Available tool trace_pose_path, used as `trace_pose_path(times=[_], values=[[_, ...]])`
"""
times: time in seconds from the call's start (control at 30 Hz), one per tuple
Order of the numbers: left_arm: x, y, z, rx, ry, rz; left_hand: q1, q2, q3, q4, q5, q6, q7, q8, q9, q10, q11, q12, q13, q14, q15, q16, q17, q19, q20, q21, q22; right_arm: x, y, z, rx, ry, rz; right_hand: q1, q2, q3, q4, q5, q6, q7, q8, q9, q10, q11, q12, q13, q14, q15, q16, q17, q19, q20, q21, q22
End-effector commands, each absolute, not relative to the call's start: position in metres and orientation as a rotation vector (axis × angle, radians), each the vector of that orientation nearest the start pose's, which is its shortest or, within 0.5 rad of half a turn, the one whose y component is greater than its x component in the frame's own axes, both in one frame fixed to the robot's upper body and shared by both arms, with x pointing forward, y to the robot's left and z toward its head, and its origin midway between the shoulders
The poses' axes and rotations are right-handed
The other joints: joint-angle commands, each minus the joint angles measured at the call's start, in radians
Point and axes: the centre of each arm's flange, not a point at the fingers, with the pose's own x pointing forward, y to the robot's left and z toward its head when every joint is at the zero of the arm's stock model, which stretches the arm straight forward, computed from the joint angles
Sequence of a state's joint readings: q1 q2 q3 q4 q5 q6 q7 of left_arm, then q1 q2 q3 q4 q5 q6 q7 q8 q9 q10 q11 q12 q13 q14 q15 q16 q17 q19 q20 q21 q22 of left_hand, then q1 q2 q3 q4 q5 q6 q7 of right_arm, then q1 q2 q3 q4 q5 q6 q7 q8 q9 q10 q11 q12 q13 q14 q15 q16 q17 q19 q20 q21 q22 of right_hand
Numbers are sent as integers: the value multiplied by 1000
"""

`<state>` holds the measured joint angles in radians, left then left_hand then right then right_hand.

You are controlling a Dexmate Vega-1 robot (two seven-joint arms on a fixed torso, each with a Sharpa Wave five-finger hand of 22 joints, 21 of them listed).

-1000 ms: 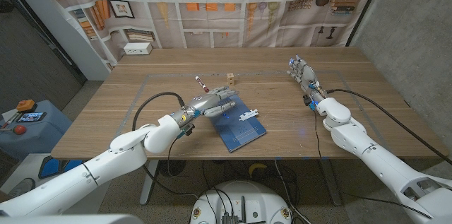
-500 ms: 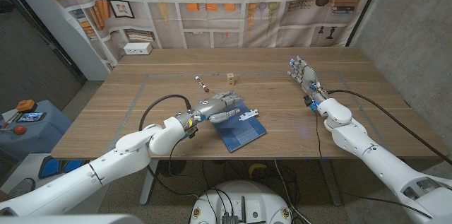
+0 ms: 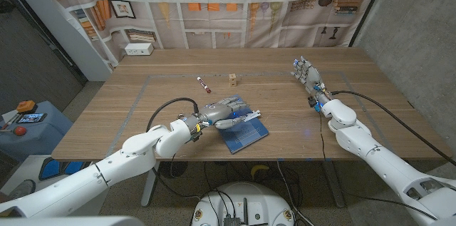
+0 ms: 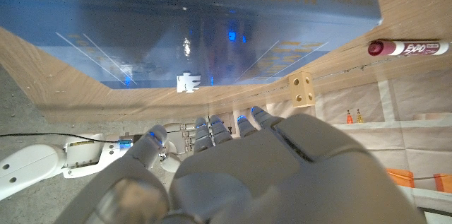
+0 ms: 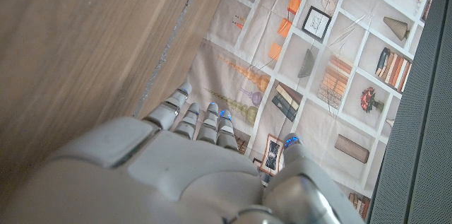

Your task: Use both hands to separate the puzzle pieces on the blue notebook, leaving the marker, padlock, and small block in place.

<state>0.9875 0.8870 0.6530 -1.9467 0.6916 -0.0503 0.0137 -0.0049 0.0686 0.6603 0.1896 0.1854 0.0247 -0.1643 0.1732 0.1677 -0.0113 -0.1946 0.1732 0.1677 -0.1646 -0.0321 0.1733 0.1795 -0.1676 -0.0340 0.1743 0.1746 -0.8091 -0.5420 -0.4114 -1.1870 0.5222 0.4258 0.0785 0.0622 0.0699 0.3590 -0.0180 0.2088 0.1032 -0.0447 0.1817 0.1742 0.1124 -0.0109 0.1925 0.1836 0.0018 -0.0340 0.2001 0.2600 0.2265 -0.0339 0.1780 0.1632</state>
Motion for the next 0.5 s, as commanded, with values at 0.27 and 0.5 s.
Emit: trace_pose_path(times=[0.27, 0.5], values=[[526, 139, -97, 1649, -805, -359, -10, 96, -13, 0, 8, 1, 4, 4, 2, 2, 11, 5, 2, -43, -135, 2, 2, -104, -106, 9, 5, 655, -308, -38, -143, -651, 221, -1, 15, 2, -8, -5, 7, 0, 6, 3, 2, -3, -1, 2, -9, 0, 7, 0, -6, 1, 6, 3], [527, 136, -99, 1662, -797, -358, -10, 97, -15, -1, 9, 2, 5, 5, 2, 4, 11, 7, 2, -47, -133, 3, 2, -117, -104, 7, 5, 655, -311, -38, -144, -651, 219, -1, 16, 2, -9, -6, 7, 0, 6, 3, 1, -3, -1, 2, -10, -1, 8, -1, -7, 1, 6, 3]])
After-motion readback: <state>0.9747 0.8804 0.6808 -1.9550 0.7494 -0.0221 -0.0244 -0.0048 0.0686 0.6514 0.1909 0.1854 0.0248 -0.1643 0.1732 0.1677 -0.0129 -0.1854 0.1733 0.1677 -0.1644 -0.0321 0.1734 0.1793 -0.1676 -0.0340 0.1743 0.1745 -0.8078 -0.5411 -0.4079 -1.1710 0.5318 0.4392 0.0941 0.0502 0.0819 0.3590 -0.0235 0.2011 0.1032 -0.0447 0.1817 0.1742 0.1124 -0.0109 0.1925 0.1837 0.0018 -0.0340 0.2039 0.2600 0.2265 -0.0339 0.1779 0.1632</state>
